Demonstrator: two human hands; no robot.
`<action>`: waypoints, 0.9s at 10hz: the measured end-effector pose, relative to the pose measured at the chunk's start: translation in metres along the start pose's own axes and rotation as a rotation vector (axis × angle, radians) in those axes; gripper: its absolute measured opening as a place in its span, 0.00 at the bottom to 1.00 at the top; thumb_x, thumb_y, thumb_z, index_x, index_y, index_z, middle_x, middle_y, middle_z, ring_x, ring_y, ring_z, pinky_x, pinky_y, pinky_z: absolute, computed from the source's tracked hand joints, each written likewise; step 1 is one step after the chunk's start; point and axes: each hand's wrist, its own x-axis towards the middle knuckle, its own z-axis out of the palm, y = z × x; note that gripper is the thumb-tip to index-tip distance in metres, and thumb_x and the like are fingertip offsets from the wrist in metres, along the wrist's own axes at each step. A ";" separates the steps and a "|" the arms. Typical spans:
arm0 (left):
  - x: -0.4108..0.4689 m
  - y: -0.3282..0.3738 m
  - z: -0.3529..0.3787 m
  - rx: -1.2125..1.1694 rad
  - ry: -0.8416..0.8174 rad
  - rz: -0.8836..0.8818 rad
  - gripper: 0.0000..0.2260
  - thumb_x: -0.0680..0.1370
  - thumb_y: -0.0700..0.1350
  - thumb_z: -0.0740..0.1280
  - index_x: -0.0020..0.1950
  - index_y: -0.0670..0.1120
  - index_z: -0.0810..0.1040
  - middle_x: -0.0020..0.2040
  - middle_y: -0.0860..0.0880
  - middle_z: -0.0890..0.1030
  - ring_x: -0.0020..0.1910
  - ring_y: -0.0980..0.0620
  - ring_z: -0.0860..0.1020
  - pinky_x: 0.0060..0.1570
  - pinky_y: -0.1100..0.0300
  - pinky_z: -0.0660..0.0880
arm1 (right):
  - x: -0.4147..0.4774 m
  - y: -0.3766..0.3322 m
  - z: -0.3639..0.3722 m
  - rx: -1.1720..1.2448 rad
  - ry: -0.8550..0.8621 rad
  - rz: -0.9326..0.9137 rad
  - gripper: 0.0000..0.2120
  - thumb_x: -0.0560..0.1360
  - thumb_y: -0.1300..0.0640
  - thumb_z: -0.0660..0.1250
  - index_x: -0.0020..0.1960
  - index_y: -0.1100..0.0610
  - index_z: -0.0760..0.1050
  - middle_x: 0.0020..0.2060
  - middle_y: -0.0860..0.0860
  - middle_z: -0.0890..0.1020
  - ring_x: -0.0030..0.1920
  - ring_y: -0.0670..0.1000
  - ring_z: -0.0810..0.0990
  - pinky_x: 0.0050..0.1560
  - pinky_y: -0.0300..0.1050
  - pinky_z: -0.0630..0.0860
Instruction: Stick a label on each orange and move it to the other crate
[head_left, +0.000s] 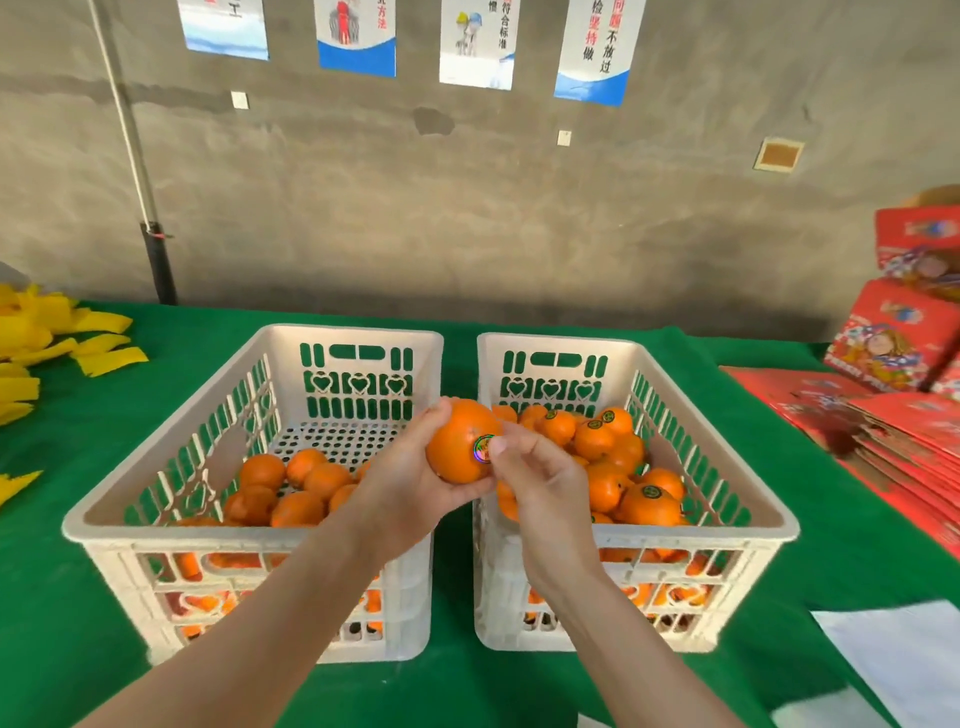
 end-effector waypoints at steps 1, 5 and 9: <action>-0.005 -0.002 0.014 -0.105 0.048 0.027 0.33 0.71 0.49 0.75 0.72 0.48 0.65 0.61 0.61 0.68 0.63 0.65 0.67 0.61 0.74 0.61 | -0.003 0.001 -0.011 -0.058 0.032 -0.025 0.04 0.75 0.59 0.68 0.41 0.55 0.79 0.52 0.47 0.80 0.55 0.47 0.77 0.53 0.41 0.76; -0.015 0.003 0.052 -0.586 -0.101 -0.267 0.15 0.74 0.51 0.65 0.59 0.49 0.75 0.50 0.43 0.84 0.50 0.47 0.83 0.42 0.52 0.81 | -0.014 0.018 -0.036 -0.295 0.160 -0.292 0.06 0.74 0.60 0.69 0.46 0.51 0.74 0.53 0.44 0.75 0.56 0.40 0.73 0.50 0.33 0.73; -0.026 -0.022 0.074 -0.250 -0.031 -0.160 0.24 0.75 0.64 0.55 0.60 0.52 0.78 0.53 0.44 0.83 0.50 0.44 0.83 0.44 0.50 0.81 | -0.020 0.034 -0.076 -0.354 -0.170 -0.142 0.36 0.67 0.57 0.76 0.66 0.40 0.60 0.59 0.36 0.68 0.56 0.36 0.74 0.51 0.32 0.75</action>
